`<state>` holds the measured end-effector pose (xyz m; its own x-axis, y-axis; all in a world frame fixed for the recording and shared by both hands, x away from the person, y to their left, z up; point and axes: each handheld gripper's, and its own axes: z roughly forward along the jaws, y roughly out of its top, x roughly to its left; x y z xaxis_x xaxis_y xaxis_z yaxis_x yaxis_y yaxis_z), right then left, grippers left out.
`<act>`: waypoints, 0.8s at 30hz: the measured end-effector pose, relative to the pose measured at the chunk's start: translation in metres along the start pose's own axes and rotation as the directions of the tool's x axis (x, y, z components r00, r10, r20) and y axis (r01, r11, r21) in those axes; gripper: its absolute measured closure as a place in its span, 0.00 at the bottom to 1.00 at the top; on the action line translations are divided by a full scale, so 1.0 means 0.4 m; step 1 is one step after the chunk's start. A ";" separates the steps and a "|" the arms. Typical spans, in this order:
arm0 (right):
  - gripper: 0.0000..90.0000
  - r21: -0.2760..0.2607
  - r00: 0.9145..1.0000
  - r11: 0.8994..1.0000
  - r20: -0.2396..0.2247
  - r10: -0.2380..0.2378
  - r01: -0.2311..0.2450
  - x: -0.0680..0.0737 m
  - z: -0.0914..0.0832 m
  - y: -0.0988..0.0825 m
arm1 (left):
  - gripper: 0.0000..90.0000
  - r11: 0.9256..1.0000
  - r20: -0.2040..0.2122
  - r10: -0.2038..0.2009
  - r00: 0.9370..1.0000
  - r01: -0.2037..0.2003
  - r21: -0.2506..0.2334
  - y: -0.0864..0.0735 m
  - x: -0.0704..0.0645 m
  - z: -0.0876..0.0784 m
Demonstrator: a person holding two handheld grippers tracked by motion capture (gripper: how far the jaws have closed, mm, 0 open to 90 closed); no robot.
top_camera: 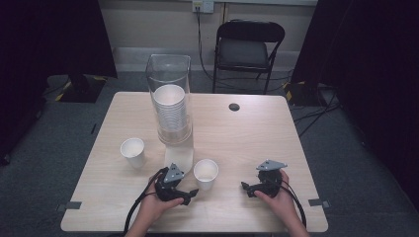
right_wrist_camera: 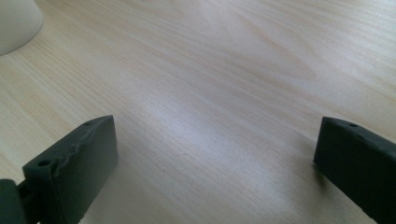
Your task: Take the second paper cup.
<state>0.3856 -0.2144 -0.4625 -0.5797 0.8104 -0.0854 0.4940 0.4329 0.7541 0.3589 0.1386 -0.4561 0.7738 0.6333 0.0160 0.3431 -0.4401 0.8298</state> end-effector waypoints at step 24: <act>0.00 -0.002 1.000 1.000 -0.003 0.001 -0.001 0.000 0.000 0.000 | 0.18 0.999 -0.049 -0.049 0.998 0.049 -0.001 -0.088 0.077 -0.103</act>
<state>0.3857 -0.2143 -0.4627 -0.5810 0.8096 -0.0829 0.4934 0.4314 0.7552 0.3487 0.1998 -0.4620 0.7290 0.6845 0.0028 0.3797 -0.4078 0.8304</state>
